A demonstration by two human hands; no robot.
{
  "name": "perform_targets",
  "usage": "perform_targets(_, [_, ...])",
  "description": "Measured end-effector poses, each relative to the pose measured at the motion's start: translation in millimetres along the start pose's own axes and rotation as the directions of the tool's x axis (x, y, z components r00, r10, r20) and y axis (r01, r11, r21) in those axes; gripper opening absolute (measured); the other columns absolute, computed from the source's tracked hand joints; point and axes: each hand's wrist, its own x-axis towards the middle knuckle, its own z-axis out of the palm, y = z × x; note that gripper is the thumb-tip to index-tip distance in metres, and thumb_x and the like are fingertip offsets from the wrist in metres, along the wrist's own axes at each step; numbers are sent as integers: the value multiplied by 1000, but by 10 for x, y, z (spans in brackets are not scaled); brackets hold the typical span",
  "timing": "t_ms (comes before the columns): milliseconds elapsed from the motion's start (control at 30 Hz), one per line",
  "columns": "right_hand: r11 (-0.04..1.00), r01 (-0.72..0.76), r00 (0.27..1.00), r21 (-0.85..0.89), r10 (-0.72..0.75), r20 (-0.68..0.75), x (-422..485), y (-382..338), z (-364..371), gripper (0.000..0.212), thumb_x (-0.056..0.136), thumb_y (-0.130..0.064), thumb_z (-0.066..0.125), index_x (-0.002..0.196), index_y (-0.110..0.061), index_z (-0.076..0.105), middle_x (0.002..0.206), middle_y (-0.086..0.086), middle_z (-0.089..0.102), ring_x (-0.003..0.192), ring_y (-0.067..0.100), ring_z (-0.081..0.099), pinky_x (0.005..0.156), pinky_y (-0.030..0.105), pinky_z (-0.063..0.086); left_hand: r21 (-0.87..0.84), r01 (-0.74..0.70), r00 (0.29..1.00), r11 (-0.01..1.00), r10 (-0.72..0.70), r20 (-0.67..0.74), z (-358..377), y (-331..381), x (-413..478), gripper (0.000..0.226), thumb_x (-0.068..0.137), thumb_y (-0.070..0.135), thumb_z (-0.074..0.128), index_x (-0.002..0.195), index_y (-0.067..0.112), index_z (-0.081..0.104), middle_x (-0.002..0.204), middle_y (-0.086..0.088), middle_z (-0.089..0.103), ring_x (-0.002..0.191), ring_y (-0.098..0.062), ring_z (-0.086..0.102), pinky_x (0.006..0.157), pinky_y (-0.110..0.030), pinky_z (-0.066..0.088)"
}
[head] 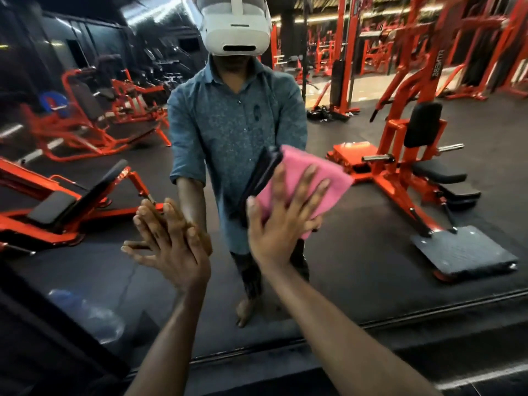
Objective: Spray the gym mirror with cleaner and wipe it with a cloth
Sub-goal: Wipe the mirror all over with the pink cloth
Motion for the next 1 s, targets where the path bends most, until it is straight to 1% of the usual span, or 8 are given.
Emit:
perform_targets(133, [992,91,977,-84,-72,202,-1092,435,296,77,100,-65,39,165,-41,4,174,5,-11,159,41,-9,114,78,11,83,-34,998,996,38,-55,114,-75,24,63,108,40,26,167,30,5,169,-23,17,161,-26,-1,114,-80,2])
perform_targets(267, [953,-294,948,-69,300,107,-1318,1037,316,74,103,-68,27,165,-38,-2,170,25,3,156,48,4,116,75,22,90,-51,995,995,58,-76,160,-97,-6,62,109,43,21,167,29,3,168,-21,17,161,-25,-2,112,-82,7])
perform_targets(400, [695,-653,680,301,713,-170,-457,881,251,93,97,-79,17,164,-14,20,169,26,12,158,44,10,125,61,11,87,-52,995,995,59,-84,187,-118,-13,62,109,43,22,167,29,2,168,-19,15,161,-24,-5,112,-81,6])
perform_targets(467, [733,-604,729,313,667,-157,-184,517,230,95,95,-82,19,165,-17,20,172,21,6,159,40,2,125,63,9,68,-56,997,996,60,-58,162,-127,-4,62,109,43,23,167,31,1,169,-19,13,161,-22,-7,111,-81,5])
perform_targets(567, [959,-264,960,106,271,-64,-269,-127,269,80,99,-74,26,165,-29,14,173,15,-3,159,40,-7,122,69,4,-30,-57,997,998,58,46,3,-131,7,61,109,44,21,166,37,2,172,-14,8,160,-17,-11,112,-80,1])
perform_targets(700, [1000,20,982,-1,-19,189,-1128,-258,461,74,102,-70,31,165,-41,4,173,8,-14,158,44,-12,113,77,10,-161,-90,990,983,106,97,-321,-300,-40,58,106,33,26,163,24,28,174,3,8,161,-21,11,119,-73,4])
perform_targets(867, [994,-75,957,-85,96,273,-1735,467,440,74,100,-73,29,164,-44,5,173,12,-8,158,37,-15,106,83,21,-61,42,992,997,-34,123,-579,-566,-74,60,110,47,19,162,21,34,173,-11,17,161,-26,10,122,-70,1])
perform_targets(1000, [856,-493,858,157,508,-74,-1005,433,408,81,103,-70,26,165,-19,14,166,35,12,154,55,7,128,47,1,120,75,988,990,-90,122,-744,-838,-59,61,108,42,32,165,28,21,174,-1,5,162,-20,2,122,-68,-2])
